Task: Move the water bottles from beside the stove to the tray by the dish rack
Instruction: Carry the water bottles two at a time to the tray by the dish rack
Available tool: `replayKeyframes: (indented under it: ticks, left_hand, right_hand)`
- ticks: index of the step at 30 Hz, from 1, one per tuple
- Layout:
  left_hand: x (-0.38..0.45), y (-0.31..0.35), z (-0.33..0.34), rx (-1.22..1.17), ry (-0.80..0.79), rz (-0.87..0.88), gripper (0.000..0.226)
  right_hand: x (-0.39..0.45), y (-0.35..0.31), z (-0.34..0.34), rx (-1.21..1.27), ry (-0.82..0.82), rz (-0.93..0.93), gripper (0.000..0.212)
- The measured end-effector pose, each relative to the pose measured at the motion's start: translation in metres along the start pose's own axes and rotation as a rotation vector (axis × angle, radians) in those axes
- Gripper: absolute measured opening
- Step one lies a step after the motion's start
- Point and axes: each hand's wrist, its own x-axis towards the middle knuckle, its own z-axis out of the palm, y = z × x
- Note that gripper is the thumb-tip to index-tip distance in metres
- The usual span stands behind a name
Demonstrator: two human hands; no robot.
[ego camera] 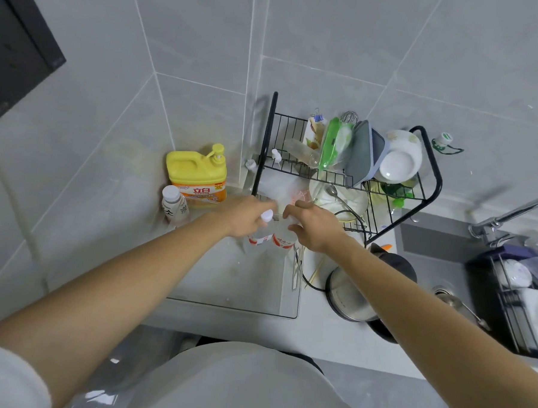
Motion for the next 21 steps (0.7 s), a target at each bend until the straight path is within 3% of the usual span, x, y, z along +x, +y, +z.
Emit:
replayKeyframes:
  ticks: [3,7,15,21]
  left_hand:
    - [0.004,-0.003,0.001,0.055,0.064,-0.077,0.033]
    - [0.011,0.002,-0.005,0.084,0.047,-0.115,0.040]
    - [0.012,0.012,-0.010,0.032,0.008,-0.084,0.027]
    - [0.007,0.008,0.004,-0.066,0.101,-0.075,0.027]
  right_hand:
    - [-0.001,0.002,-0.001,0.001,0.007,0.017,0.031]
    - [-0.002,0.003,0.000,-0.001,0.017,0.018,0.031]
    - [-0.002,0.002,-0.005,-0.011,-0.013,-0.037,0.030]
    - [-0.003,0.004,-0.012,0.003,-0.048,-0.064,0.031]
